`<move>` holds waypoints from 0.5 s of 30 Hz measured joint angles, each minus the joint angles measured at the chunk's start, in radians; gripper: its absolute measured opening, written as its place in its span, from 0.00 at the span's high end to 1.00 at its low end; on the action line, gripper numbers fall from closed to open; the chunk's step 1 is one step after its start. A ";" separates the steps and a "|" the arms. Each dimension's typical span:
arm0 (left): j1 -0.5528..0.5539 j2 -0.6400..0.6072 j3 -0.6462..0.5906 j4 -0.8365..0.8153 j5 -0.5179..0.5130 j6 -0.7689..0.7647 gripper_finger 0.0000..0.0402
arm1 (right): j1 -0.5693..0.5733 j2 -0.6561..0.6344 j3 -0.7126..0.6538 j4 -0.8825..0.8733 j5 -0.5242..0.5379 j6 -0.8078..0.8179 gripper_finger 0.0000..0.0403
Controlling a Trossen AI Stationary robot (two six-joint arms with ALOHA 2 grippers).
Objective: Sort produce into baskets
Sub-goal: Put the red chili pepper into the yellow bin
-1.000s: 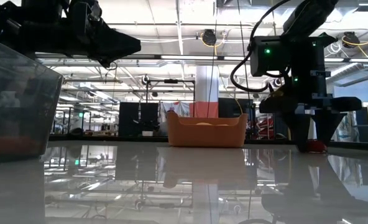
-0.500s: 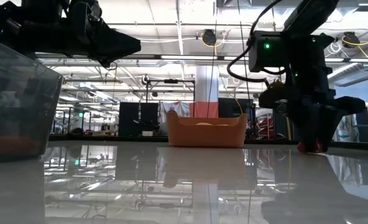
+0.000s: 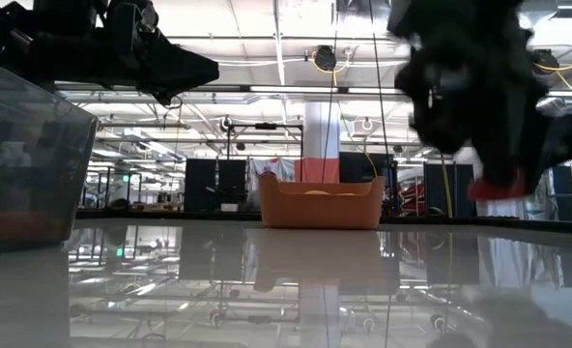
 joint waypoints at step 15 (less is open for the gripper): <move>0.000 0.000 0.000 0.000 0.000 0.000 0.68 | 0.410 -0.002 0.448 -0.482 0.117 0.319 0.81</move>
